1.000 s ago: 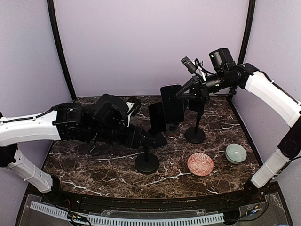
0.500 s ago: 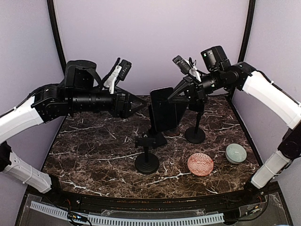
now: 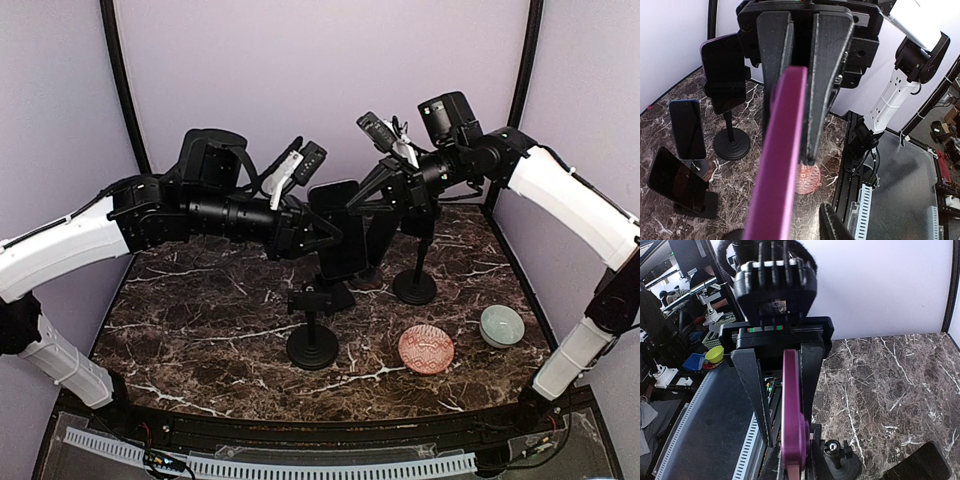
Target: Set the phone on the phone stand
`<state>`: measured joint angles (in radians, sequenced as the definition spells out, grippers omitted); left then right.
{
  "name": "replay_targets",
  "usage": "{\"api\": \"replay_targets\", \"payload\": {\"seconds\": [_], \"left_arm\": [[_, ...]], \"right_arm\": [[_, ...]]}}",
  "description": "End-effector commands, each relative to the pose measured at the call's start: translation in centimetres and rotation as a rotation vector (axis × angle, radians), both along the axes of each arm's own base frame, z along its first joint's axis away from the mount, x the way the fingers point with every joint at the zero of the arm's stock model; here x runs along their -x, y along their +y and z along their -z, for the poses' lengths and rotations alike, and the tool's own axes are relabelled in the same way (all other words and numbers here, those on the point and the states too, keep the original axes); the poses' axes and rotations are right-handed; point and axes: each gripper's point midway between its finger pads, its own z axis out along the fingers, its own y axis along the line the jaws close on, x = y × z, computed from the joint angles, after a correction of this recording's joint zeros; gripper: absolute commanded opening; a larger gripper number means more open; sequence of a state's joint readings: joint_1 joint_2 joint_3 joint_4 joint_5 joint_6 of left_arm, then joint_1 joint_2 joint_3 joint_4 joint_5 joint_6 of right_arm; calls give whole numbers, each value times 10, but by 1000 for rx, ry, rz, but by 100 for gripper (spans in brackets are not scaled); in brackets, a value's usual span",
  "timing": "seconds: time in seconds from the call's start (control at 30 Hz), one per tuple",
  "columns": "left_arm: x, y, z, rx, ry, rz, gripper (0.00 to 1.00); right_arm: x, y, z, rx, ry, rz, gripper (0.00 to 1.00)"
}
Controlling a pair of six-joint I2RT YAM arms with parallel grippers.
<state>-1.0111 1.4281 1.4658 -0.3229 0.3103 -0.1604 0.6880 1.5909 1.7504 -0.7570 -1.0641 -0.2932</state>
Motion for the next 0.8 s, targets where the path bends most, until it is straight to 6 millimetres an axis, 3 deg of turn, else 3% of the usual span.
{"api": "replay_targets", "payload": {"seconds": [0.0, 0.17, 0.27, 0.37, 0.4, 0.53, 0.67, 0.77], "left_arm": [[9, -3, -30, 84, -46, 59, 23], [9, -4, -30, 92, -38, 69, 12], [7, -6, -28, 96, -32, 61, 0], [2, -4, -25, 92, -33, 40, 0], [1, -3, -25, 92, -28, 34, 0], [-3, 9, -33, 80, -46, 5, 0], [-12, 35, -41, 47, -69, -71, 0], [-23, 58, -41, 23, -90, -161, 0]], "right_arm": [[6, 3, -21, -62, -58, -27, 0], [6, 3, -19, -57, -58, -28, 0], [5, 3, -16, -51, -60, -27, 0], [4, 3, -14, -41, -56, -19, 1], [4, 2, -14, -38, -56, -17, 6], [2, -4, -12, -15, -77, 22, 42], [-4, -13, 0, 30, -82, 97, 51], [-4, -18, 29, 73, -48, 138, 54]]}}
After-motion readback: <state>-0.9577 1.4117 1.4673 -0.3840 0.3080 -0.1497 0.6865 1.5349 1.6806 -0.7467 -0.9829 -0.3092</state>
